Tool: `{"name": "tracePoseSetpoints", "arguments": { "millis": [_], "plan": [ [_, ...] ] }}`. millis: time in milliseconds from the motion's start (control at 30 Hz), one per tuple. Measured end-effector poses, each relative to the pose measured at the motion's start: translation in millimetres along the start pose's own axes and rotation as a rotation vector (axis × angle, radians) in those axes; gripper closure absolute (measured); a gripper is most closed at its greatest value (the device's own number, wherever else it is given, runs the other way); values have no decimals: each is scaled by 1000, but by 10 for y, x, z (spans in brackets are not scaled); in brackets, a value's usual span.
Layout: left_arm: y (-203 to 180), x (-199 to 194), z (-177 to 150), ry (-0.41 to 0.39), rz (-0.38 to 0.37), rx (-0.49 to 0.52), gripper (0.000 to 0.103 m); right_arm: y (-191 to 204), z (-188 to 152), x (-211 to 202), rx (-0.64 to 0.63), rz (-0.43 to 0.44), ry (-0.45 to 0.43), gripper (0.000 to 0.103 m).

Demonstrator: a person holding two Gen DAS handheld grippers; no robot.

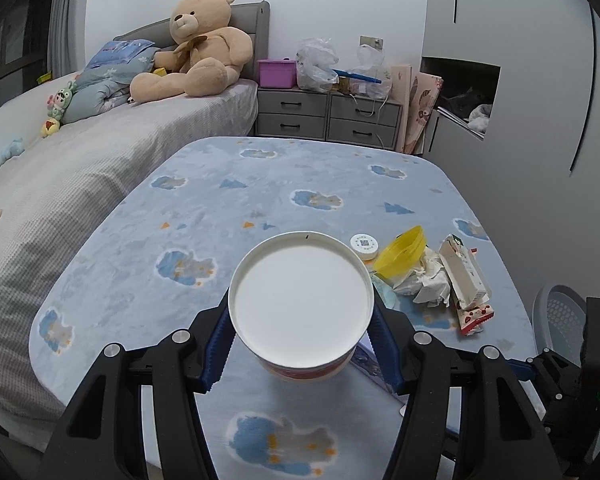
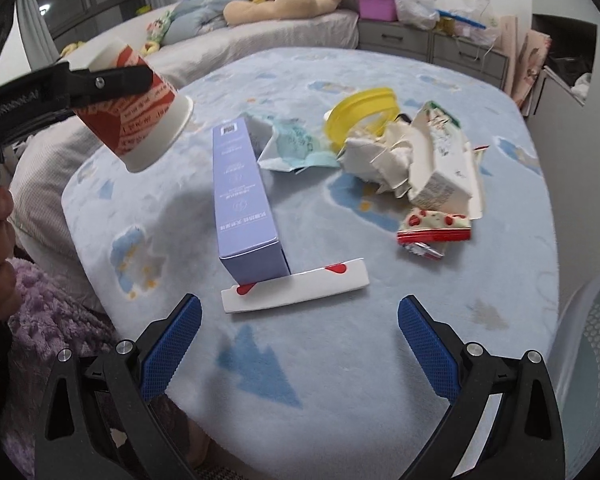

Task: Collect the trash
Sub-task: 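Grasp the red-and-white paper cup with the left gripper while the right gripper approaches the white clip, then close the right gripper on the white-and-red plastic clip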

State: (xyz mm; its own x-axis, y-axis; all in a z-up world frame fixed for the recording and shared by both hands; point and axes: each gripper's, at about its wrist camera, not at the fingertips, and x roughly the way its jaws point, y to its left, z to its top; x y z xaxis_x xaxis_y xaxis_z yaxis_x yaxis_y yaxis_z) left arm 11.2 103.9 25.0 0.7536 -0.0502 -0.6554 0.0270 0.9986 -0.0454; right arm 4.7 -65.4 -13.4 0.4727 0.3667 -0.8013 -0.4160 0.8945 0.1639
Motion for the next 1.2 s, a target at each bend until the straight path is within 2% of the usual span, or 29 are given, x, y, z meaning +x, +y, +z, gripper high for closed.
{"name": "tracePoseSetpoints", "arguments": {
  "millis": [200, 433, 533, 633, 900, 1200],
  "plan": [
    [7, 55, 4, 11, 2, -1, 45, 65, 72, 177, -55, -11, 45, 6],
    [-18, 89, -17, 18, 6, 7, 45, 79, 118, 374, -90, -71, 94, 6],
    [-34, 113, -18, 22, 7, 11, 45, 86, 117, 372, -96, -76, 78, 8],
    [-35, 123, -23, 23, 7, 12, 45, 101, 119, 354, -107, -68, 66, 18],
    [-20, 93, -24, 19, -11, 5, 45, 62, 38, 242, -77, -64, 56, 18],
    [-148, 48, -37, 14, -31, 28, 45, -119, -142, -92, -7, -116, 9, 18]
  ]
}}
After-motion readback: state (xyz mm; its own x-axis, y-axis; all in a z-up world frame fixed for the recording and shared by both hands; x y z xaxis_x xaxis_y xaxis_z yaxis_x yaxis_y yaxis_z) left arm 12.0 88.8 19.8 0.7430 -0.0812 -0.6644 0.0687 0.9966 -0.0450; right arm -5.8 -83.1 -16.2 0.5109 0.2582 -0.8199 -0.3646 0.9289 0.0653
